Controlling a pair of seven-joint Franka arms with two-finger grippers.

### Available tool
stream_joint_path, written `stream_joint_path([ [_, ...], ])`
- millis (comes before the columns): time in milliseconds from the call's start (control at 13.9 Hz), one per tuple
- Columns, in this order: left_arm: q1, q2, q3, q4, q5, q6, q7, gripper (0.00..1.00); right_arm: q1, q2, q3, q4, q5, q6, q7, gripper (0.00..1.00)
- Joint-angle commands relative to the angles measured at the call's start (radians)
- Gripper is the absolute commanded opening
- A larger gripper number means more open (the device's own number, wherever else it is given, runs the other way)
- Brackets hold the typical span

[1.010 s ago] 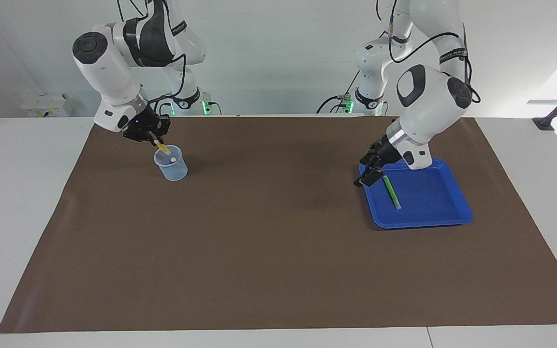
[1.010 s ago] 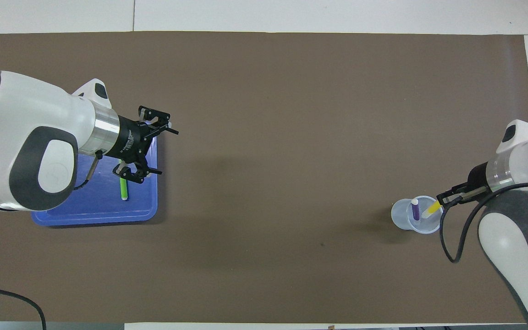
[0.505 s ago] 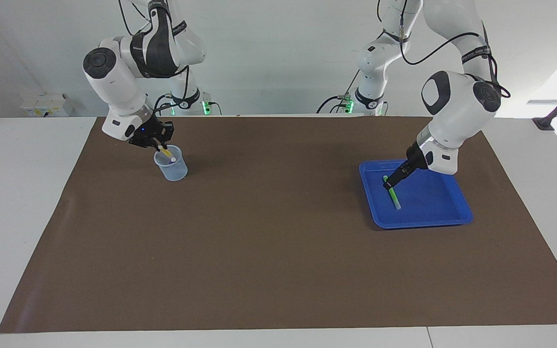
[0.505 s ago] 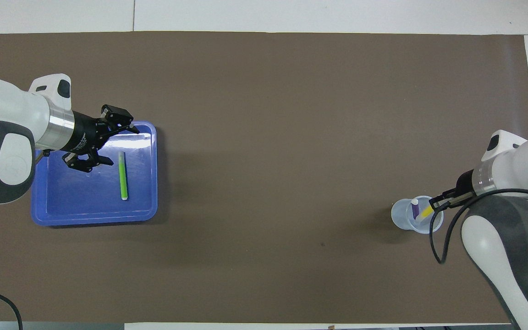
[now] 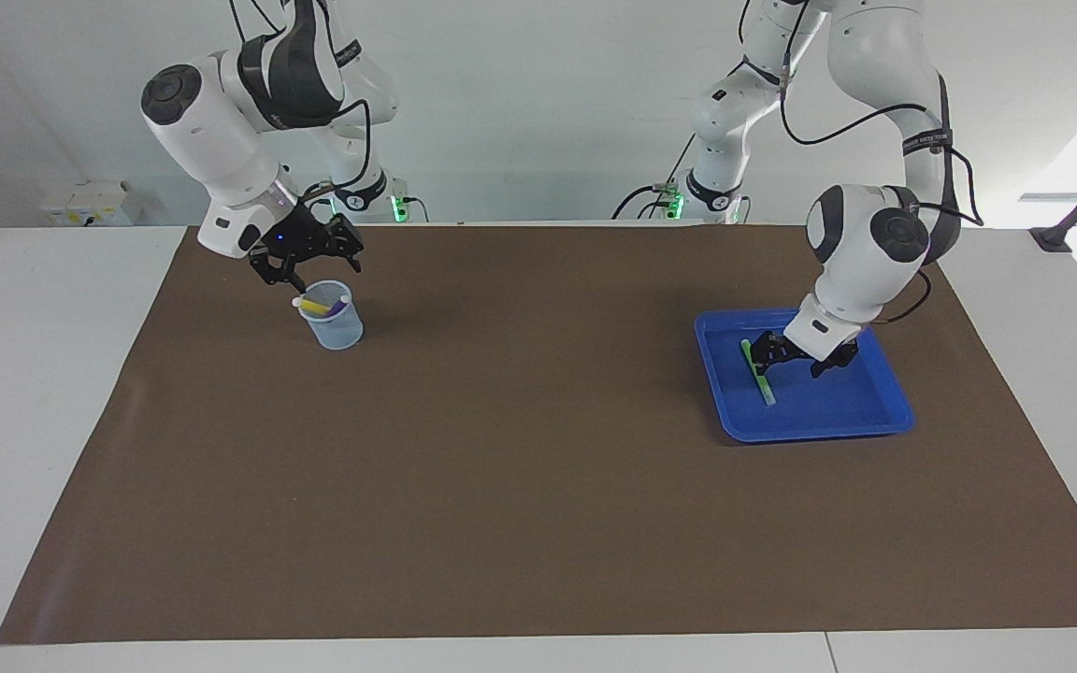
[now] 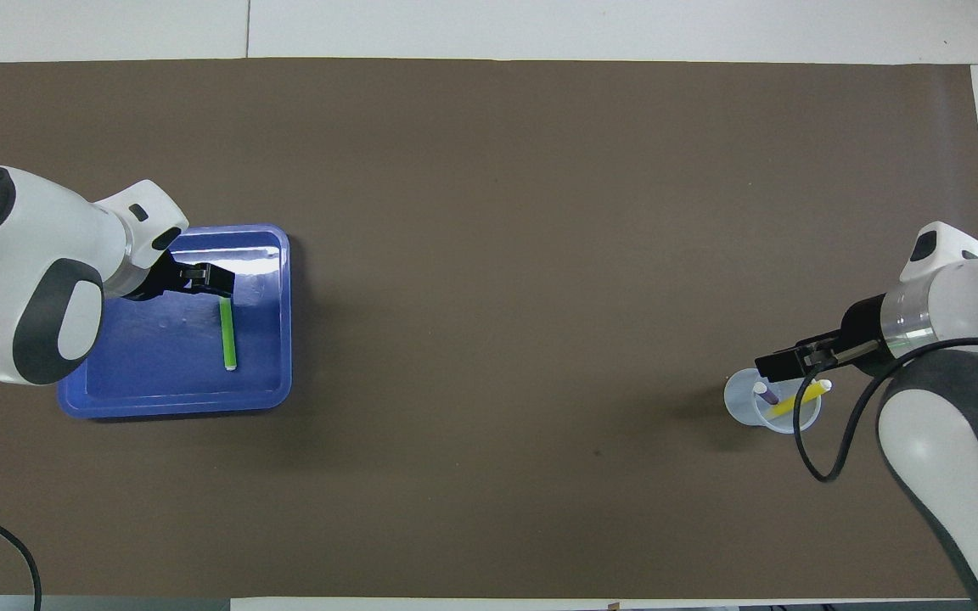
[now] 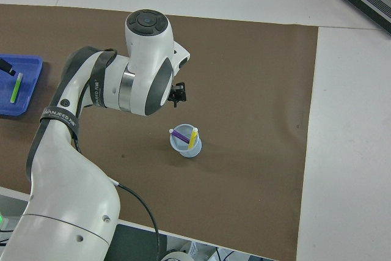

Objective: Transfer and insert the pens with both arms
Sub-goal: 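Grasp the green pen with the left gripper while the right gripper withdraws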

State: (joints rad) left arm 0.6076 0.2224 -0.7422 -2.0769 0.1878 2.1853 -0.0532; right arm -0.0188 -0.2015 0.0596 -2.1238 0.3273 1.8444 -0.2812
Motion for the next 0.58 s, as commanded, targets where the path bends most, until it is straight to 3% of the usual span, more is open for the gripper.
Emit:
stream_joint_path([
  [0,-0.002,0.043,-0.005,-0.012,0.061,0.028,0.019,1.00,-0.003,0.019,0.011,0.041,0.190,-0.016,0.124,1.00],
  [144,-0.003,0.052,-0.005,-0.034,0.062,0.053,0.021,0.99,0.042,0.020,0.012,0.045,0.385,-0.011,0.241,1.00],
  [289,-0.005,0.054,-0.006,-0.043,0.062,0.054,0.021,0.95,0.100,0.022,0.019,0.047,0.470,0.028,0.402,1.00],
  [505,-0.006,0.060,-0.006,-0.058,0.062,0.060,0.012,0.90,0.229,0.022,0.019,0.047,0.521,0.180,0.626,1.00],
])
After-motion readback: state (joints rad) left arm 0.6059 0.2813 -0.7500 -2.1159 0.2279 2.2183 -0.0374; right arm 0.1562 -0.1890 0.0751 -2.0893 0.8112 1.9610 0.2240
